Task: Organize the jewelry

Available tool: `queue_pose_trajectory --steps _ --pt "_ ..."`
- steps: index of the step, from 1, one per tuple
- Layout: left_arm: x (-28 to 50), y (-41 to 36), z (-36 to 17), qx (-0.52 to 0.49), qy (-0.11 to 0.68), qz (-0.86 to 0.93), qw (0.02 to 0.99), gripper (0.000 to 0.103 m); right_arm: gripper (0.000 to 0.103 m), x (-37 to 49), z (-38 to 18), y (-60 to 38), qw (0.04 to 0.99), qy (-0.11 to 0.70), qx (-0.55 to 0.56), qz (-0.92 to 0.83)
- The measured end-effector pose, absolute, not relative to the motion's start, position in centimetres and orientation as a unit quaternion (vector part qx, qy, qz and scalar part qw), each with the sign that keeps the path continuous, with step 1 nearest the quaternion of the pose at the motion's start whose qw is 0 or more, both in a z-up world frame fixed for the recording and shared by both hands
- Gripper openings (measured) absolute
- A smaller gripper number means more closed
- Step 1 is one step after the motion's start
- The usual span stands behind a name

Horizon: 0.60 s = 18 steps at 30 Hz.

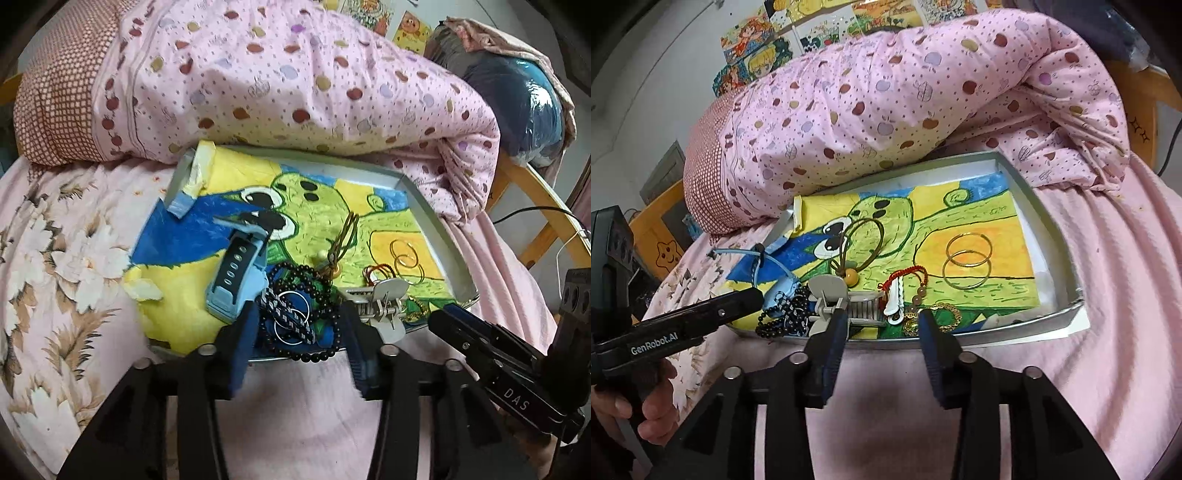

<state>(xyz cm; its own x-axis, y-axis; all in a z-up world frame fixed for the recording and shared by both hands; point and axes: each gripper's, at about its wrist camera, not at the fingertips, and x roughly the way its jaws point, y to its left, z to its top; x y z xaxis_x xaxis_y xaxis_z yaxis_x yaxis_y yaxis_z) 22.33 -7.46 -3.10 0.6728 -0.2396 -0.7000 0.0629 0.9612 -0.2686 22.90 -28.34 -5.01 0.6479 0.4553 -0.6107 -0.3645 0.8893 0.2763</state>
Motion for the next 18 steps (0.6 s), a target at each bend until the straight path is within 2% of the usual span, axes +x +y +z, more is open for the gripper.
queue_pose_trajectory --steps 1,6,9,11,12,13,16,18 --pt "22.1 -7.3 -2.8 -0.113 0.391 -0.082 0.910 0.053 0.046 22.7 -4.8 -28.4 0.907 0.350 0.065 0.225" --pt "20.4 -6.5 -1.2 -0.124 0.364 -0.072 0.920 0.073 0.069 20.9 -2.4 -29.0 0.921 0.315 0.067 0.220" --pt "19.2 -6.1 0.0 -0.124 0.347 -0.065 0.928 0.074 0.078 19.7 -0.8 -29.0 0.928 0.291 0.061 0.223" --pt "18.2 -5.9 0.8 -0.117 0.335 -0.060 0.933 0.080 0.085 18.7 0.3 -28.9 0.933 0.275 0.057 0.226" --pt "17.6 -5.8 1.2 -0.116 0.329 -0.057 0.936 0.093 0.087 18.2 0.8 -28.8 0.935 0.267 0.055 0.227" --pt "17.0 -5.6 1.6 -0.115 0.319 -0.054 0.939 0.100 0.090 17.6 1.3 -28.8 0.937 0.258 0.053 0.229" --pt "14.7 -5.1 3.1 -0.113 0.289 -0.046 0.949 0.100 0.097 15.8 2.6 -28.6 0.943 0.236 0.048 0.229" --pt "13.6 -4.8 3.8 -0.106 0.282 -0.040 0.953 0.101 0.099 14.5 3.3 -28.6 0.946 0.224 0.046 0.231"
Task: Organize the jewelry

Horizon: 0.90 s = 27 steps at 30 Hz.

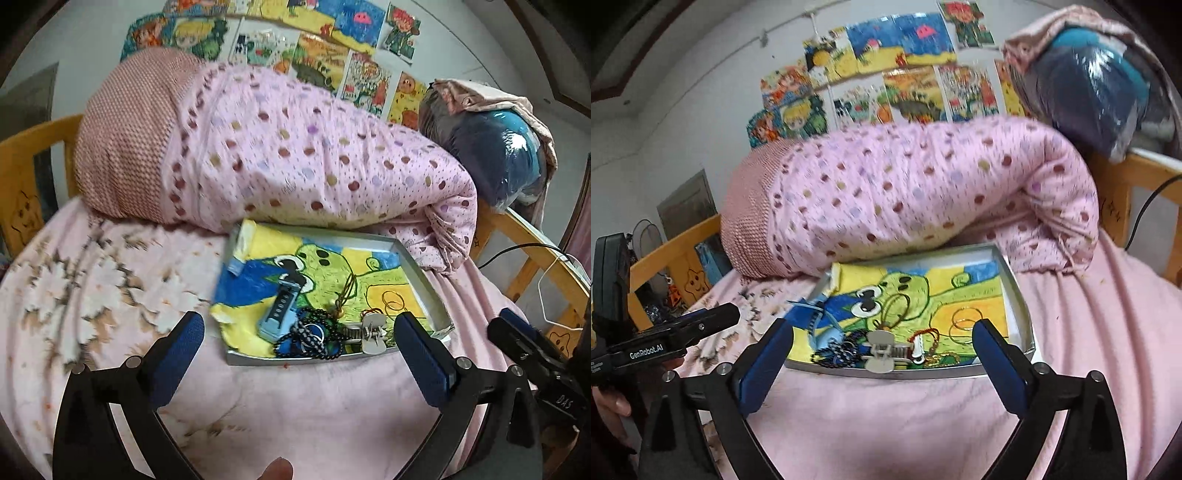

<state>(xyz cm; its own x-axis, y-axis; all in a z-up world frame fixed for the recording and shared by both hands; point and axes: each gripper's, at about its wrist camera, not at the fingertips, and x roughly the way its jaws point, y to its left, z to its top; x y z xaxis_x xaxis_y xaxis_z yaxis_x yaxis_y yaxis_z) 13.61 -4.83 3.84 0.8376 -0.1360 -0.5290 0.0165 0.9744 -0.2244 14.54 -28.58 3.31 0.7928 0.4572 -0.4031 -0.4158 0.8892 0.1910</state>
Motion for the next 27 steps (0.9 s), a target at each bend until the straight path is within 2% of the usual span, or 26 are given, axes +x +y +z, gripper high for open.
queue_pose_trajectory --steps 2,15,27 --pt "12.5 -4.6 4.4 -0.099 0.274 -0.035 0.956 0.101 0.103 13.2 4.0 -28.6 0.948 0.214 0.043 0.230" --pt "4.9 -4.2 6.8 -0.062 0.247 -0.028 0.967 0.101 0.103 5.2 6.0 -27.5 0.958 0.176 0.007 0.226" --pt "0.3 -3.5 5.7 -0.048 0.237 -0.002 0.970 0.101 0.103 1.4 5.4 -27.6 0.967 0.159 0.009 0.200"
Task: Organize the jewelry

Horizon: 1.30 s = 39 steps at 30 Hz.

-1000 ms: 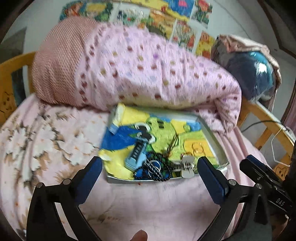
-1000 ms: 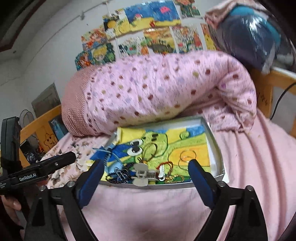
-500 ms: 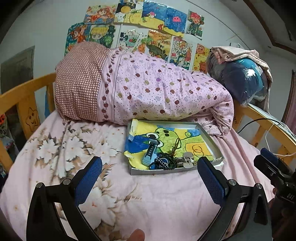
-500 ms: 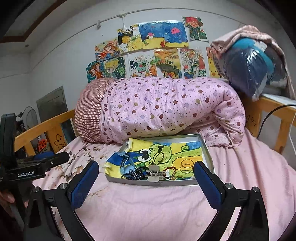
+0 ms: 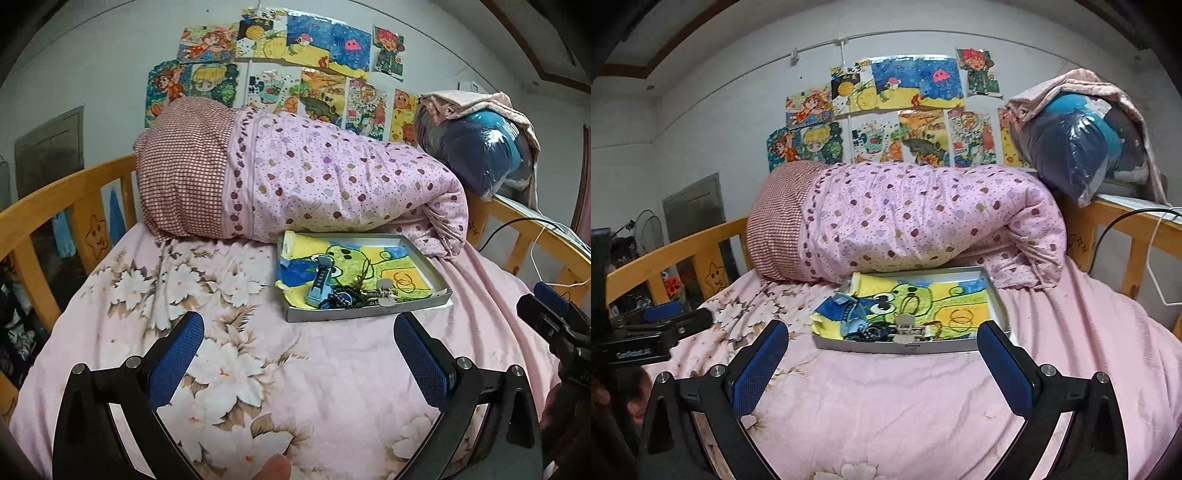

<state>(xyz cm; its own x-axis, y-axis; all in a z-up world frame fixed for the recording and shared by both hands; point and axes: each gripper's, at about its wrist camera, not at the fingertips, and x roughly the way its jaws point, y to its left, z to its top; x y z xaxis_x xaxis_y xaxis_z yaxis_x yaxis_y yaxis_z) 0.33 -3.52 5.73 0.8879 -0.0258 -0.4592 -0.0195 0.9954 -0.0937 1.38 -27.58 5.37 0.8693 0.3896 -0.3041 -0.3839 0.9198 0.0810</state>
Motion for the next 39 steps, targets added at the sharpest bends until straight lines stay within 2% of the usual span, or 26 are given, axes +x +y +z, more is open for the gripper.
queue_pose_trajectory --steps 12,39 --pt "-1.7 -2.4 3.8 -0.057 0.215 0.010 0.975 0.101 0.103 0.9 3.7 -28.2 0.978 0.159 0.010 0.136" --pt "0.0 -1.9 1.1 -0.050 0.264 0.008 0.963 0.101 0.103 2.0 1.0 -27.5 0.974 0.197 0.005 0.115"
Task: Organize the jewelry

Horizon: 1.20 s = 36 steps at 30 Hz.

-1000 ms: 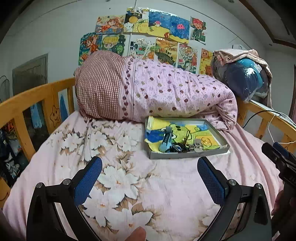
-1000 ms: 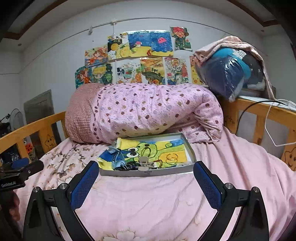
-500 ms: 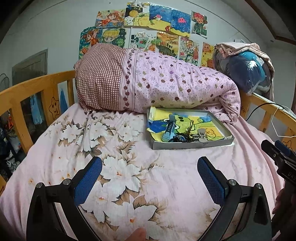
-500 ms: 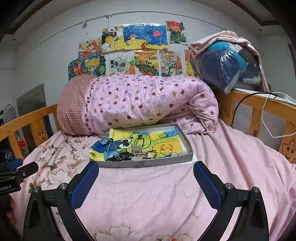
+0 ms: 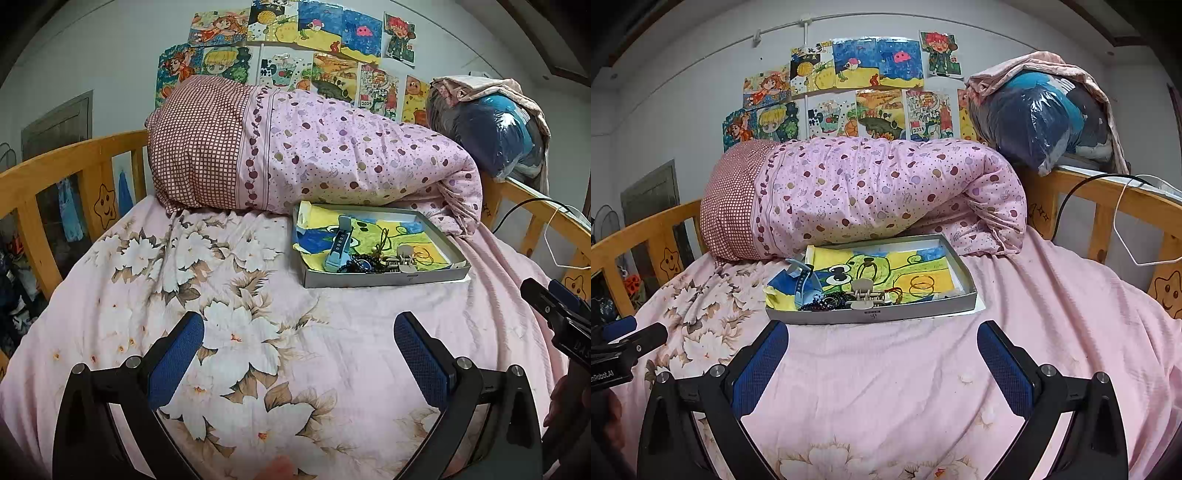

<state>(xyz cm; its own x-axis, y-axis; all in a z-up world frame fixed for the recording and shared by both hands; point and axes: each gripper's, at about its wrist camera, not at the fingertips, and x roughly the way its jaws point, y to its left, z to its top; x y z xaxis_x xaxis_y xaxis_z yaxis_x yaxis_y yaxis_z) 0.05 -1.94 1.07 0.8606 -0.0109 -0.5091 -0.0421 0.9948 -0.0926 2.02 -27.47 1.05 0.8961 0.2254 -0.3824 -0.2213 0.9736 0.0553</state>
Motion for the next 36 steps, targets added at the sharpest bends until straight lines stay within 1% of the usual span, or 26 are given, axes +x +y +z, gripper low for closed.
queue_pose_trajectory --steps 36 --pt "0.19 -2.23 1.09 -0.060 0.273 -0.005 0.960 0.101 0.103 1.80 0.40 -27.23 0.972 0.203 0.005 0.116"
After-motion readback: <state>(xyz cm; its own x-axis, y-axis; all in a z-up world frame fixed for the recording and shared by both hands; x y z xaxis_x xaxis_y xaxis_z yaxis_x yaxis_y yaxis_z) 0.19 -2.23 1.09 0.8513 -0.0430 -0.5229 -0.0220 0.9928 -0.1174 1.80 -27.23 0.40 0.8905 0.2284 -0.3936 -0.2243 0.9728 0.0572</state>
